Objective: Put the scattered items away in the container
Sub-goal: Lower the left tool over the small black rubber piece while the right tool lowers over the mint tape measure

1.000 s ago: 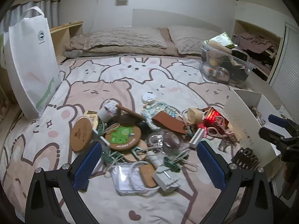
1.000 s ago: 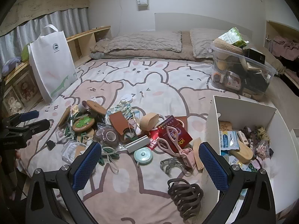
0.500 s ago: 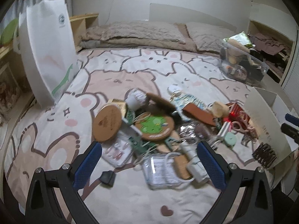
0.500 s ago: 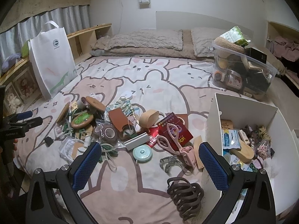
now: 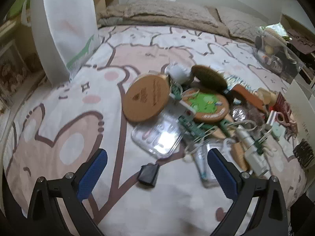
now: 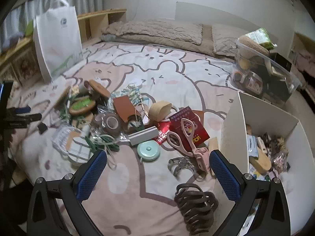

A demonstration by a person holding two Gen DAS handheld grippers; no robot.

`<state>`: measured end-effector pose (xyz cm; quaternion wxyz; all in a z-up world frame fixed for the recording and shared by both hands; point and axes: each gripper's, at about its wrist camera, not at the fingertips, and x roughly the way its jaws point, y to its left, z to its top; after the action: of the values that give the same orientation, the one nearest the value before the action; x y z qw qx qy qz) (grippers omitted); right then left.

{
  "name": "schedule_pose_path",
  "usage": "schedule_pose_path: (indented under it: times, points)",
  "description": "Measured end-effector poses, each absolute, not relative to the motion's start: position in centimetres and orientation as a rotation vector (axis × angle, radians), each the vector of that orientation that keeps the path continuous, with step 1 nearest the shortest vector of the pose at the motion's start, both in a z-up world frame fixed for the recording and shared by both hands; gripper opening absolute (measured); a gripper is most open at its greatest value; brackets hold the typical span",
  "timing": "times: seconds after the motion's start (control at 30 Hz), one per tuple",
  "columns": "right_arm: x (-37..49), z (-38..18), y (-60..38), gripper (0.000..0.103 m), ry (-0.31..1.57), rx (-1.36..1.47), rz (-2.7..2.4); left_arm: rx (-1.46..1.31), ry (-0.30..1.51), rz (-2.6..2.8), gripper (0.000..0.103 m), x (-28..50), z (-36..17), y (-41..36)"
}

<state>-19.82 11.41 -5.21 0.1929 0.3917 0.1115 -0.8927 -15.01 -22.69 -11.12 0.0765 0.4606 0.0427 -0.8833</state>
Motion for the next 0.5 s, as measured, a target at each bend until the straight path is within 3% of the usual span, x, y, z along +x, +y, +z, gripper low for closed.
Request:
schedule_pose_path:
  times: [0.2,0.5]
  points:
    - [-20.5,-7.3,10.1,0.103,0.441,1.123,-2.471,1.407,0.185,-2.62,0.102,-14.5,-12.9,-24.1]
    - [-22.0,-10.2,9.5,0.103,0.336,1.261,-2.4,1.442,0.193,-2.578,0.102,-14.6,-15.2,-24.9]
